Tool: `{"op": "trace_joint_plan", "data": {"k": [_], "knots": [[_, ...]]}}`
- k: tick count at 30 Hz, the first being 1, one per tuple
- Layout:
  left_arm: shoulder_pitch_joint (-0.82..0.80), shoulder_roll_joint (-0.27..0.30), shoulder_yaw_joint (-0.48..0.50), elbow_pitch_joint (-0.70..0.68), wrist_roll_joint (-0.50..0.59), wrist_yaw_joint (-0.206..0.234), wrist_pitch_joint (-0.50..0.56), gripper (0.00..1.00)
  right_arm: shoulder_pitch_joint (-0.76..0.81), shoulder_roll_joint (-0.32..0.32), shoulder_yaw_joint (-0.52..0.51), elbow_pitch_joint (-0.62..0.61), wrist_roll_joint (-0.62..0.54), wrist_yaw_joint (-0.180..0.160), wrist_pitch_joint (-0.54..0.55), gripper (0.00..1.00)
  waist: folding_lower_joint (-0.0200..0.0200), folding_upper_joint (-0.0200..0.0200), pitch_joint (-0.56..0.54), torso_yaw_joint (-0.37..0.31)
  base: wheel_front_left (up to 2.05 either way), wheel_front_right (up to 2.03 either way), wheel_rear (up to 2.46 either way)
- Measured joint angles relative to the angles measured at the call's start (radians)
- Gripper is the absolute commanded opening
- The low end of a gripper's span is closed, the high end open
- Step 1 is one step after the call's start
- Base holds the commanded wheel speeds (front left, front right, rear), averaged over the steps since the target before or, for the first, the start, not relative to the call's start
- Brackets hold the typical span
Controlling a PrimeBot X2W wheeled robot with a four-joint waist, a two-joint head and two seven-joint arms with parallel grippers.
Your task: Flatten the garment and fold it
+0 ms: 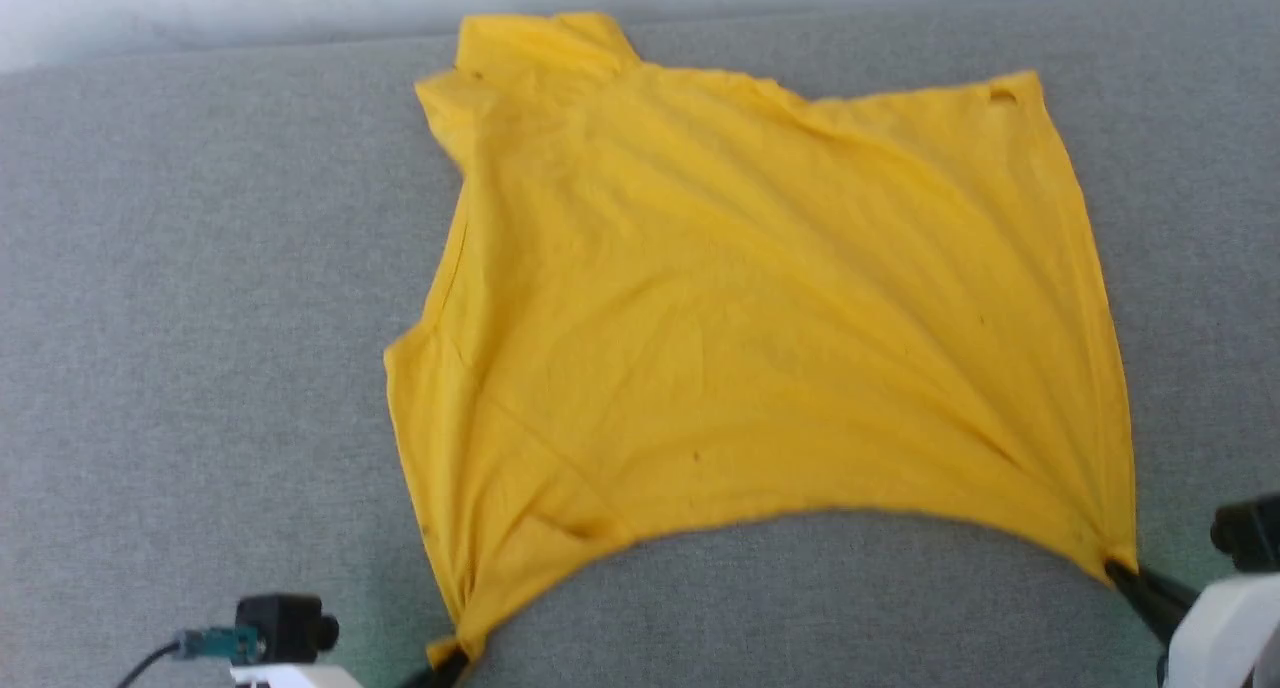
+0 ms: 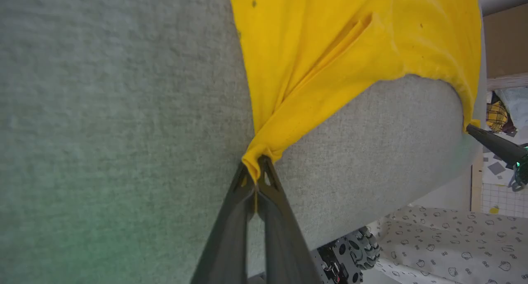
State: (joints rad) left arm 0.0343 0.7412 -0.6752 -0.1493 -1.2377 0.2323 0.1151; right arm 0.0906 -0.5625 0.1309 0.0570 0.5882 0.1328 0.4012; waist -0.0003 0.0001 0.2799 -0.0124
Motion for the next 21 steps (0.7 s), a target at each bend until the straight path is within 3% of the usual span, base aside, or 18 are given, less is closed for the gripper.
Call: {"op": "trace_joint_plan", "data": {"k": [6, 13, 21], "knots": [[0.09, 0.021, -0.026, -0.007, -0.064, -0.003, 0.056, 0.0, 0.115, 0.018, -0.039, -0.001, 0.004, 0.0, 0.08, 0.0, 0.0001, 0.0, -0.047, 0.001, 0.0, 0.0, 0.0], [0.17, 0.051, -0.05, -0.016, -0.115, 0.007, 0.112, 0.0, 0.251, 0.037, -0.067, 0.006, 0.021, 0.0, 0.263, 0.0, 0.0003, 0.0, -0.079, 0.011, 0.0, 0.0, 0.0], [0.186, 0.086, -0.019, -0.058, -0.11, 0.024, 0.075, 0.0, 0.284, 0.07, -0.11, -0.062, 0.012, 0.0, 0.273, 0.0, 0.0003, 0.0, -0.102, 0.027, 0.0, 0.0, 0.0]]}}
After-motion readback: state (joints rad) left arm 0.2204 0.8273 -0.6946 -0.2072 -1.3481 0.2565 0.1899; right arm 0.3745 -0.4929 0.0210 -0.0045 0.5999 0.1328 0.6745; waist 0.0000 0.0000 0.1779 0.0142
